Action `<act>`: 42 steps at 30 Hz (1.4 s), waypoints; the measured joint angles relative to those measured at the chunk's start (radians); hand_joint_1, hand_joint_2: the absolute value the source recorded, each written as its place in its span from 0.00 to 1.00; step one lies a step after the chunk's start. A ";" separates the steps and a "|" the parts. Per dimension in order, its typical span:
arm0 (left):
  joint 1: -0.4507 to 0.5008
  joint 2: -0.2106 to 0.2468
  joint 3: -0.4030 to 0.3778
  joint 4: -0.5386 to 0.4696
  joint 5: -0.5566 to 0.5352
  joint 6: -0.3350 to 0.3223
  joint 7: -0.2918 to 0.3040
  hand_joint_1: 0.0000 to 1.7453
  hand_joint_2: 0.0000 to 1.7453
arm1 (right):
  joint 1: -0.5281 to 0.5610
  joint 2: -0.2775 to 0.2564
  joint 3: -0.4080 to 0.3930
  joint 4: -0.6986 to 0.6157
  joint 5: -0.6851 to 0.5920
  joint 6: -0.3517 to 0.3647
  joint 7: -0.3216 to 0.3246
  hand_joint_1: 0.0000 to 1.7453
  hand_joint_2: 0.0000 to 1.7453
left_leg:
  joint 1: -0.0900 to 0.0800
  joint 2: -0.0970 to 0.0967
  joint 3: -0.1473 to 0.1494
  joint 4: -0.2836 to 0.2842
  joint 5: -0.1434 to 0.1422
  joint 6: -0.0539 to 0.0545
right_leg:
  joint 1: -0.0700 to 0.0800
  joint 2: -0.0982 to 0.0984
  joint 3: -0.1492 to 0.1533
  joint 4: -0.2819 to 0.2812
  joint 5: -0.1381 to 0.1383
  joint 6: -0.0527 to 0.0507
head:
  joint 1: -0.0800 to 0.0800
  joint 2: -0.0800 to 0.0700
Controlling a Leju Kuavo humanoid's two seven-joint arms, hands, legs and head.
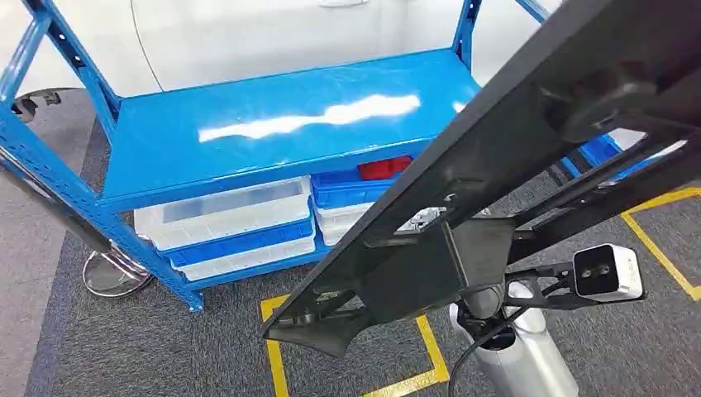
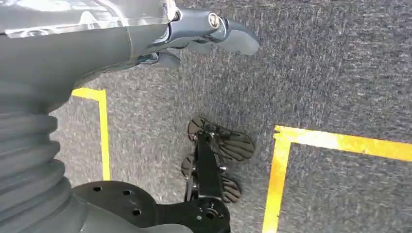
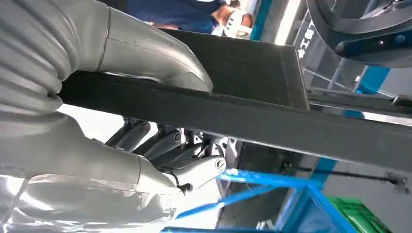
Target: Take the parts from the cabinet and place them on the table.
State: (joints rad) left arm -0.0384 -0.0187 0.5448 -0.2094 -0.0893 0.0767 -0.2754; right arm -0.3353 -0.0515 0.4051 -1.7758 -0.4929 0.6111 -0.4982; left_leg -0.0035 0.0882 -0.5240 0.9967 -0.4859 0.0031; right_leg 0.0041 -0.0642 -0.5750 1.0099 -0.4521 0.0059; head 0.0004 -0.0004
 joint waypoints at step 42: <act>0.018 0.023 0.043 0.000 -0.088 0.101 0.001 0.00 1.00 | 0.250 -0.092 -0.099 -0.187 0.273 -0.145 -0.128 1.00 1.00 | 0.018 -0.082 -0.102 0.211 -0.066 -0.033 | -0.007 0.123 -0.012 -0.010 0.020 -0.028 | 0.008 0.000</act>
State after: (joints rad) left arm -0.0206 0.0038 0.5879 -0.2094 -0.1774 0.1778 -0.2747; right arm -0.0848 -0.1438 0.3059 -1.9627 -0.2197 0.4665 -0.6261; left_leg 0.0145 0.0065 -0.6264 1.2073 -0.5521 -0.0300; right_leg -0.0030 0.0586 -0.5871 1.0001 -0.4319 -0.0226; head 0.0084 -0.0004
